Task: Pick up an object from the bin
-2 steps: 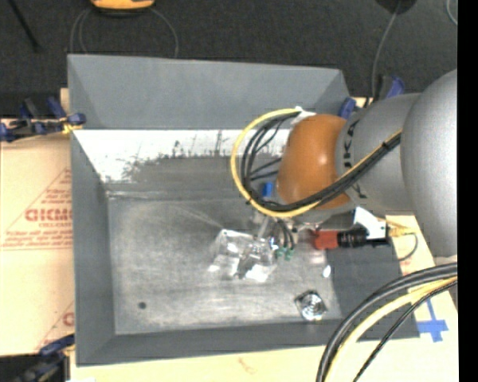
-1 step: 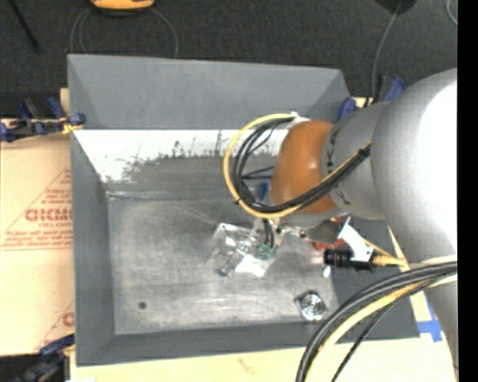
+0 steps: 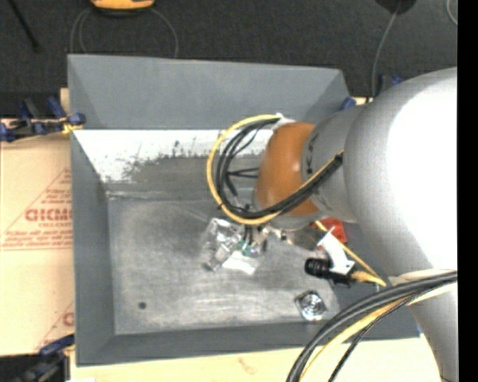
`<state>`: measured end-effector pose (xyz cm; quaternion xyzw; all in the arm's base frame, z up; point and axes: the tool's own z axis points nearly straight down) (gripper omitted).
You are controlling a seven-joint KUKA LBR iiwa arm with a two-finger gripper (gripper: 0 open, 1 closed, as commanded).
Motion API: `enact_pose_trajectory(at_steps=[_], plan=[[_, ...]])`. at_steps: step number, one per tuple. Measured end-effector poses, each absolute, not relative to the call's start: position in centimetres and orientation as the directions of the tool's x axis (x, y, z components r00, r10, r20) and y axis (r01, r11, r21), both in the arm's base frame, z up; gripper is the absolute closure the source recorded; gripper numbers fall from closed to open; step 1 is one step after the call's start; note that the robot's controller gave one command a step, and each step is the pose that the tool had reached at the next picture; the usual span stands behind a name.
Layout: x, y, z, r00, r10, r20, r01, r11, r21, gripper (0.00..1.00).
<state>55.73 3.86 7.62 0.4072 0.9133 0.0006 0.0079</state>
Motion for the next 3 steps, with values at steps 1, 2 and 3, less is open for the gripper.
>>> enact_pose_trajectory(at_steps=[1, 2, 3], plan=[[55.8, 3.9, 7.8, -0.671, 0.741, -0.016, 0.741, 0.671, 0.009, 1.0], [55.9, 3.8, 10.4, -0.675, 0.737, 0.0, 0.737, 0.675, 0.0, 1.0], [55.9, 3.7, 14.0, -0.681, 0.732, -0.001, 0.732, 0.681, 0.001, 1.0]])
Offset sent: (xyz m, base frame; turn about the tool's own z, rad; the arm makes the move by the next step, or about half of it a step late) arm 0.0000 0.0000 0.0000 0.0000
